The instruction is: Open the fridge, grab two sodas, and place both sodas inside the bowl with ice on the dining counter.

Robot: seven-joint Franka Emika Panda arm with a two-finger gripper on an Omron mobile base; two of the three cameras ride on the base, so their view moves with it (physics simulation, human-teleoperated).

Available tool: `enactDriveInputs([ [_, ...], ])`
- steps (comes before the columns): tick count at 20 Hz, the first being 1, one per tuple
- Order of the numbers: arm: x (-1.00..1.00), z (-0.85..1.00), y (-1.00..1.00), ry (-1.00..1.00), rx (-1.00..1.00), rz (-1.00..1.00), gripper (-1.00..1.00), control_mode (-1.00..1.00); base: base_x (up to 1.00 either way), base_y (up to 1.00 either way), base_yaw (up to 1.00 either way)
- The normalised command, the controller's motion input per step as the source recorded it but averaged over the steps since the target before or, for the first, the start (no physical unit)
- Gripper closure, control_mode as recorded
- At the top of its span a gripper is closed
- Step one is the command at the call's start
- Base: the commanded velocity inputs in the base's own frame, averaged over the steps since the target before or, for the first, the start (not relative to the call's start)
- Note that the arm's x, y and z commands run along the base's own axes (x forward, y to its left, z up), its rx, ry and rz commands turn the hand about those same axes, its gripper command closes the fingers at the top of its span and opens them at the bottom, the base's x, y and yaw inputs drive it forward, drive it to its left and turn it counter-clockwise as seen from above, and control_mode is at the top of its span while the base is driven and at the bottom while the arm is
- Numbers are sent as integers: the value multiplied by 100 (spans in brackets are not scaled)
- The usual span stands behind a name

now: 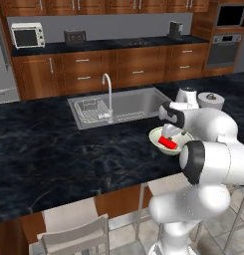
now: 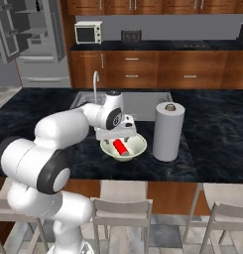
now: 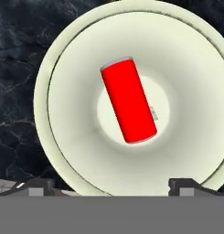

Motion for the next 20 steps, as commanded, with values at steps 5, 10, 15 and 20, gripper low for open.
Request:
enactDriveInputs([
  [5,-47,35,23,0,0,-1,-100,-100,0,0,0],
  [10,-54,34,19,0,0,-1,-100,-100,0,0,0],
  [15,-60,32,20,2,0,-1,-100,-100,0,0,0],
  [20,-63,32,21,4,0,-2,-100,-100,0,0,0],
])
